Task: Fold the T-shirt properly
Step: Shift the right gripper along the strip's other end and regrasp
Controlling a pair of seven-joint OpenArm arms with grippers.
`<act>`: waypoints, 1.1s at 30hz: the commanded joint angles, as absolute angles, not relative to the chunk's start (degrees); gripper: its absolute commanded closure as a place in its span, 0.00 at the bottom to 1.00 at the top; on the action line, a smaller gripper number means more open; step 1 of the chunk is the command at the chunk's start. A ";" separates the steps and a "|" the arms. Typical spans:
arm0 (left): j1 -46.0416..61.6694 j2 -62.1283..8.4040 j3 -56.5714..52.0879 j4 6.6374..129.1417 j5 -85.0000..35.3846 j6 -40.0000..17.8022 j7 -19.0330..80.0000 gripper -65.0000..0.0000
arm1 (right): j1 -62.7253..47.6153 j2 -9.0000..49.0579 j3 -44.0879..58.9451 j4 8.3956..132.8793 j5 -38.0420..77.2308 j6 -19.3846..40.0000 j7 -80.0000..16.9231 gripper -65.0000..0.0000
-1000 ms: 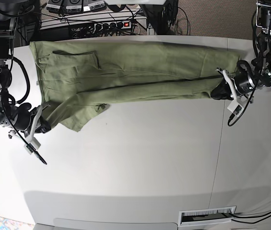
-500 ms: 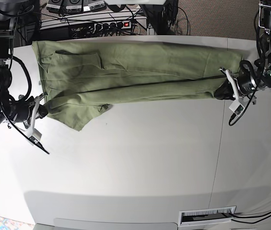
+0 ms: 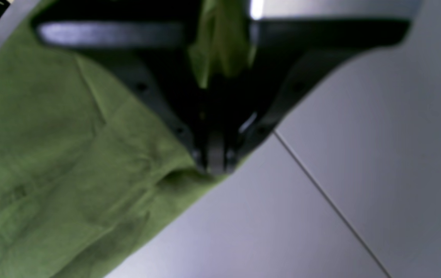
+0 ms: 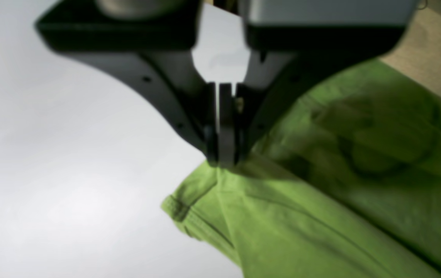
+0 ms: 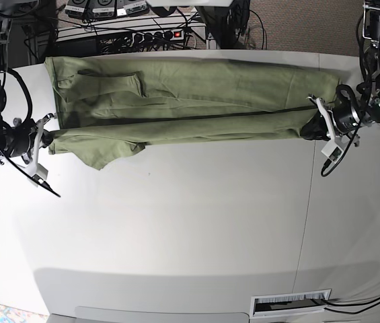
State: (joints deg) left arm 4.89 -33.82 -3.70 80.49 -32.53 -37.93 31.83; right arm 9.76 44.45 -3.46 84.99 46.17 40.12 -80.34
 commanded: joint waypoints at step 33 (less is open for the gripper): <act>4.91 -34.92 -3.88 80.47 -40.62 -37.54 39.64 0.63 | 11.57 30.94 -0.80 85.38 24.64 40.00 -51.57 0.78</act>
State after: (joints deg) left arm 4.91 -33.98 -3.73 80.29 -42.11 -38.00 37.45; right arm 10.31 30.04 -1.45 84.71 23.83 40.12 -52.88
